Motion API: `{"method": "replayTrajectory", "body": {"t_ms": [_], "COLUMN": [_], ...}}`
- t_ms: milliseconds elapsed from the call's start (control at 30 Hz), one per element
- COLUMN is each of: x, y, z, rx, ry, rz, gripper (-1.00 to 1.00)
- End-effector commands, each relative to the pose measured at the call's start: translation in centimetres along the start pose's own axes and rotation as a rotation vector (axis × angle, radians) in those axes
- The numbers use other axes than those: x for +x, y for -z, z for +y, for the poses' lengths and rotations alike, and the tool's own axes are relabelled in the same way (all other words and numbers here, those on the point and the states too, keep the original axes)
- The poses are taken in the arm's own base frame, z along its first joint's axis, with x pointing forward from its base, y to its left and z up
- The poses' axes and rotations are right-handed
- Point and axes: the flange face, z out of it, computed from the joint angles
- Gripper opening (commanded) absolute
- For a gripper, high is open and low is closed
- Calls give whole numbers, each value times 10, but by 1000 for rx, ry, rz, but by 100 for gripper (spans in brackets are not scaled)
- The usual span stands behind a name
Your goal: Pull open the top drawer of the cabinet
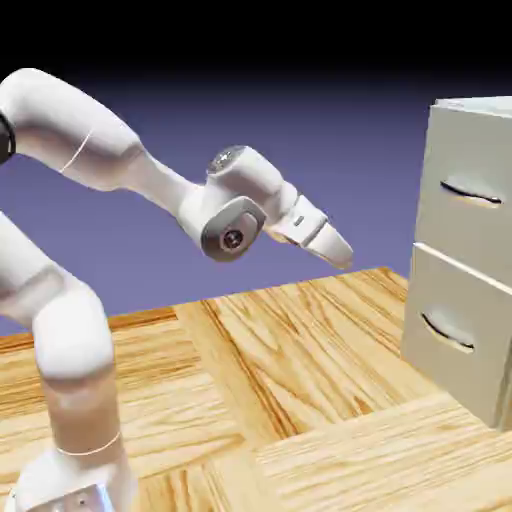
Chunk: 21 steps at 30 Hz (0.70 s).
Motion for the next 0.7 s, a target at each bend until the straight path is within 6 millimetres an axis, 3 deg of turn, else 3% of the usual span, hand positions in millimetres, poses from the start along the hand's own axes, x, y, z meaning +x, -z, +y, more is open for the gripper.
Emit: {"method": "replayTrajectory", "body": {"t_ms": [0,333,667], "x": [7,60,89], "y": [3,29,42], "z": [-1,-13,-29], "rx": [0,35,125], "ry": [-30,-311,-561], "rz": [12,105,153], "gripper": [100,100,100]}}
